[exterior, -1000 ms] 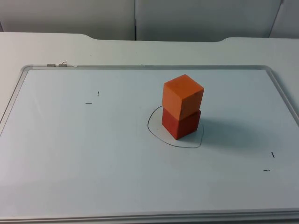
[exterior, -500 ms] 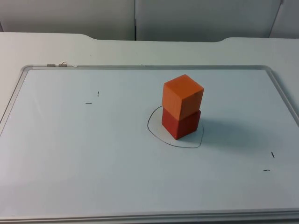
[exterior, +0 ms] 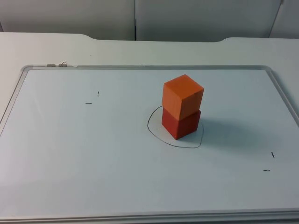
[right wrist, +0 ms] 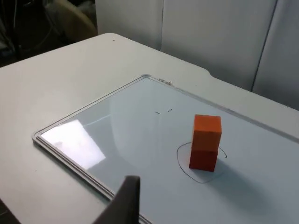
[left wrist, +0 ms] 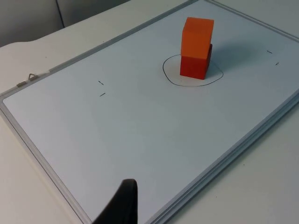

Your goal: Pick up one cube with the left hand and another cube with the right hand. First place the cube in the right hand at the target position, then stack the cube in the left hand on top.

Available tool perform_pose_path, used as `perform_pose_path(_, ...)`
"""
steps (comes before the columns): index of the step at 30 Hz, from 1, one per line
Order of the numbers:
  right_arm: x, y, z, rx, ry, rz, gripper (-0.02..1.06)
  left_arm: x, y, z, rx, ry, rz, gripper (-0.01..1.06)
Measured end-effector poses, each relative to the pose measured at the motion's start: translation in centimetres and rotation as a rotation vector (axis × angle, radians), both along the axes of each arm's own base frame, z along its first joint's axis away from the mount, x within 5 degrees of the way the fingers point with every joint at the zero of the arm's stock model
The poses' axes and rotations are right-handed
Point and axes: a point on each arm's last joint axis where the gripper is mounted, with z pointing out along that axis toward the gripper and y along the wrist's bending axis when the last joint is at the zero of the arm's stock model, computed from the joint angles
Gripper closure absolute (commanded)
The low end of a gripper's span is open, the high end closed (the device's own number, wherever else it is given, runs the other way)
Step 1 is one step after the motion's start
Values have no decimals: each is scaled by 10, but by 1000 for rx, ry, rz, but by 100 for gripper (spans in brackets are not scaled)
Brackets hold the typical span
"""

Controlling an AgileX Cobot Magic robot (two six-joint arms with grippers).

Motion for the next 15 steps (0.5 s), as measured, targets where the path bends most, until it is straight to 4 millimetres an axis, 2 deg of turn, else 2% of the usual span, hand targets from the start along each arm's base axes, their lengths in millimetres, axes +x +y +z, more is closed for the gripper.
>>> perform_pose_path(9, 7, 1, -23, 1, 127, -59, 7, 0, 0, 0, 1, -1, -1, 0)
perform_pose_path(15, 8, 1, -25, 1, 140, -72, 7, 0, 0, 0, 1, -1, -1, 0)
